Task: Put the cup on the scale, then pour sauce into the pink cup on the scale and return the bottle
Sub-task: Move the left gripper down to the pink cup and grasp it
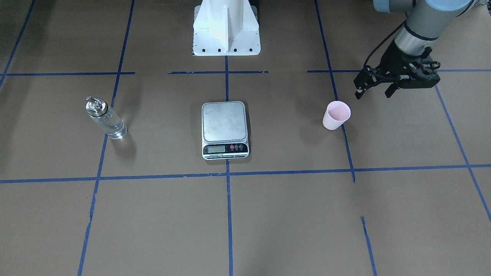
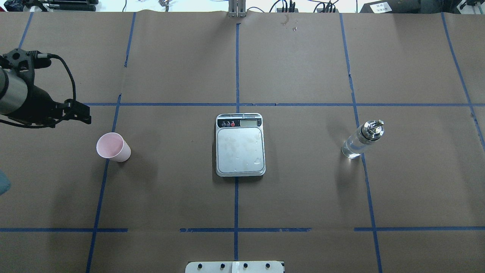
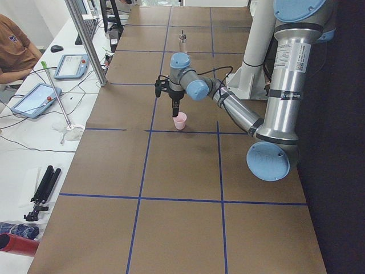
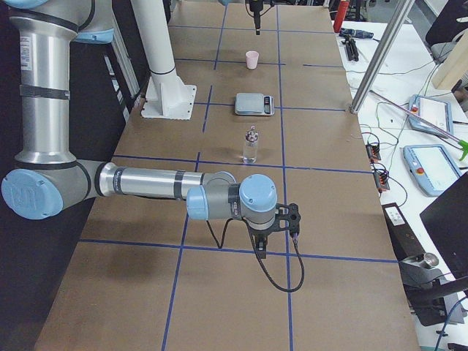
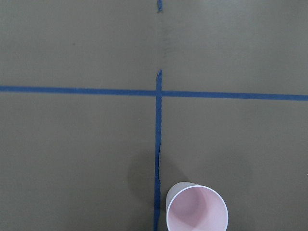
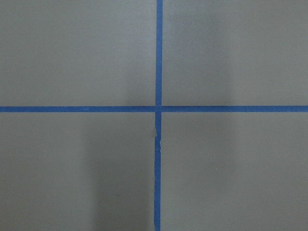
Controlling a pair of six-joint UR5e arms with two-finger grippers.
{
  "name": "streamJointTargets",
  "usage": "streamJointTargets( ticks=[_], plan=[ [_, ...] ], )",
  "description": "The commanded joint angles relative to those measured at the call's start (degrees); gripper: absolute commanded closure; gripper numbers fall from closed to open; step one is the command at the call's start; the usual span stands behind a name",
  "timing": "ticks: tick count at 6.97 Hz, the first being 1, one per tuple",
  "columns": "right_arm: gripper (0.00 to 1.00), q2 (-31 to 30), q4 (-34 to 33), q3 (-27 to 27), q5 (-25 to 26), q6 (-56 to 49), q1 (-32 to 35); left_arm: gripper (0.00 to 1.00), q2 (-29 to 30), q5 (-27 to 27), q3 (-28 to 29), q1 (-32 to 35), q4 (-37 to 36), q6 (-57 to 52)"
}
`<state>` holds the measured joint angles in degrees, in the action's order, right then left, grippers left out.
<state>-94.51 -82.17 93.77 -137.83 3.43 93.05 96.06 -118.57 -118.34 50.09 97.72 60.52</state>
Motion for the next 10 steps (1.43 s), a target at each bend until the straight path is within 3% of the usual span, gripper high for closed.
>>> streamJointTargets(
  ticks=[1,7,10],
  plan=[
    [0.00,0.03,0.00,0.09,0.02,0.00,0.02,0.00,-0.09,3.96,5.29,-4.89,5.62,6.08],
    [0.00,-0.15,0.00,0.09,0.20,0.00,0.02,0.00,0.09,4.40,8.29,-8.87,6.78,5.75],
    [0.00,-0.24,0.00,0.09,0.11,-0.09,0.02,0.10,0.26,4.40,13.12,-9.05,11.95,5.92]
  ],
)
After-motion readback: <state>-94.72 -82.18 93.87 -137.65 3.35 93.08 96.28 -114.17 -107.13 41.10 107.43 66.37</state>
